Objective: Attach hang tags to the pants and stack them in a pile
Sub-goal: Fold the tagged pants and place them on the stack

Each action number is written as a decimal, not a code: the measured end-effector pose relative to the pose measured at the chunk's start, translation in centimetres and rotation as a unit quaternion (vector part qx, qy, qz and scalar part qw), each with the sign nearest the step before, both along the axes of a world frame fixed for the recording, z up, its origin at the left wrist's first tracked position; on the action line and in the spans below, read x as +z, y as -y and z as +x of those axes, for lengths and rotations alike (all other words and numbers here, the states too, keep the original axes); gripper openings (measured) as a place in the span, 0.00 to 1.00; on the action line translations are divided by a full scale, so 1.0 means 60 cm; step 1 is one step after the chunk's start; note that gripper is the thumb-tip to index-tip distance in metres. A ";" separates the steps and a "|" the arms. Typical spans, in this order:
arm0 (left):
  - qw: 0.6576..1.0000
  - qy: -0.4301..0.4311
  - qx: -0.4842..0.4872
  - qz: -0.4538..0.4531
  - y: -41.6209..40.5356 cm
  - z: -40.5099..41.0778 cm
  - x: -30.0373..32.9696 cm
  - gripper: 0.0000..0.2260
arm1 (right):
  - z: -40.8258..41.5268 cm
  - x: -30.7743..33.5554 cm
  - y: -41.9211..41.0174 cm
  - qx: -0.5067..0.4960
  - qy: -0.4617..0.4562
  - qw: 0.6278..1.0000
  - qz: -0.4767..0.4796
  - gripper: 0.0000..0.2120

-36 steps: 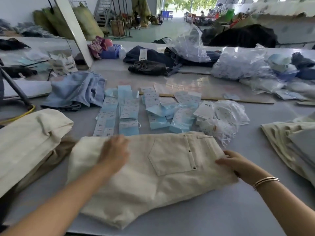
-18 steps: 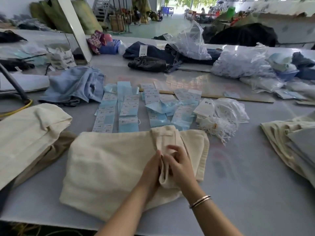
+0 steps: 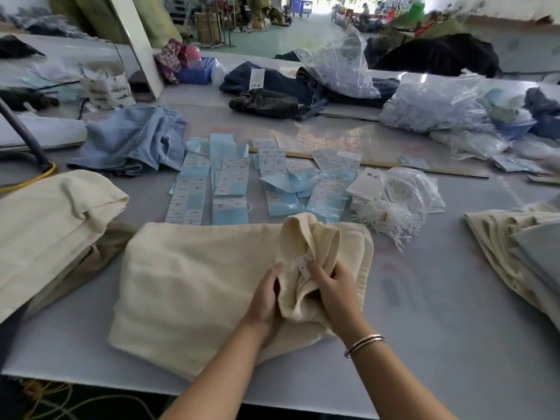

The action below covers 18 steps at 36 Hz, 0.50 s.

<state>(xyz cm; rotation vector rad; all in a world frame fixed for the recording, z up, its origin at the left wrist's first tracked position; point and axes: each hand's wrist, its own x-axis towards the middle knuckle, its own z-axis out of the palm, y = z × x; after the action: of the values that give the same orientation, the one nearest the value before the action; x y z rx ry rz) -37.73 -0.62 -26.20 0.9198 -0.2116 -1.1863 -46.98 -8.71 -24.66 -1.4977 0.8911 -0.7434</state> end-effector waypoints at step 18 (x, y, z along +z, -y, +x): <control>0.993 0.072 0.080 0.056 0.010 -0.002 -0.009 0.13 | 0.017 -0.006 -0.007 -0.051 -0.049 0.993 -0.089 0.08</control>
<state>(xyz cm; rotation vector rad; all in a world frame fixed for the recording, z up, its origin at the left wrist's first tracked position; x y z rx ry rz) -37.88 -1.22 -26.75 1.1019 -0.1855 -0.9930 -45.97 -8.30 -25.04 -1.6677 1.0030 -0.8486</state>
